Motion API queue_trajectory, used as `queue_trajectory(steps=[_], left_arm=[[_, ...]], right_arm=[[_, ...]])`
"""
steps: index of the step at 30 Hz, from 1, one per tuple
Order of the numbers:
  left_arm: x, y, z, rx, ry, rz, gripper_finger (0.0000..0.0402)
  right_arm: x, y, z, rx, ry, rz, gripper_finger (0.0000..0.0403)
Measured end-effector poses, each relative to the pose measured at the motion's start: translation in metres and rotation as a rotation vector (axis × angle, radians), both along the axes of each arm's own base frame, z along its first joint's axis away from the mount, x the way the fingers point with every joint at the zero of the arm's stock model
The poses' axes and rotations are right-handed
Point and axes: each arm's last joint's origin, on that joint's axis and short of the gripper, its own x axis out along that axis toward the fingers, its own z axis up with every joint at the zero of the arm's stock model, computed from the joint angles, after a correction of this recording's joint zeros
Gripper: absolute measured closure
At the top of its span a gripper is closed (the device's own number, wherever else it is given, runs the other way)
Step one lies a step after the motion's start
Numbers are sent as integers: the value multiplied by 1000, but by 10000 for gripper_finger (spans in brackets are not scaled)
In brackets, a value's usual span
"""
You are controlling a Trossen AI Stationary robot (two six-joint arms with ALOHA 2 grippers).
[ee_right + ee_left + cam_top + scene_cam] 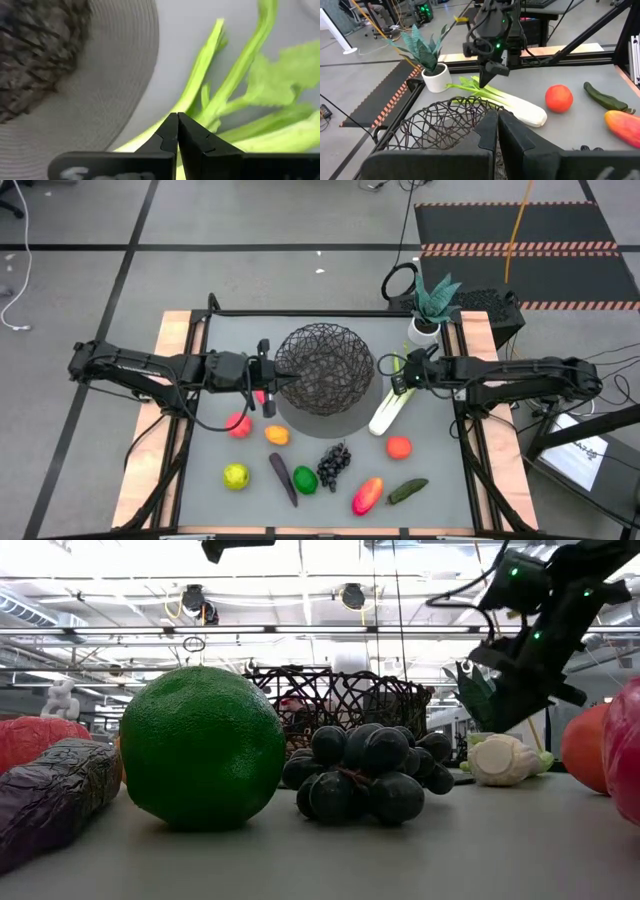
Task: Build produce basket
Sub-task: Put the celery into the black woven basket
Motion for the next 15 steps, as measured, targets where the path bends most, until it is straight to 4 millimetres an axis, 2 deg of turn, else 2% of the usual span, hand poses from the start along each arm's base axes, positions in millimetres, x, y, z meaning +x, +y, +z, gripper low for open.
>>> queue_trajectory(steps=[3,6,15], left_arm=[[0,0,0,0,4,0,382],[0,0,-1,1,7,0,382],[0,0,-1,2,6,2,382]], right_arm=[[1,-4,-5,12,33,-22,391],[2,-6,-10,23,66,-43,366],[2,-9,-14,29,86,-93,246]])
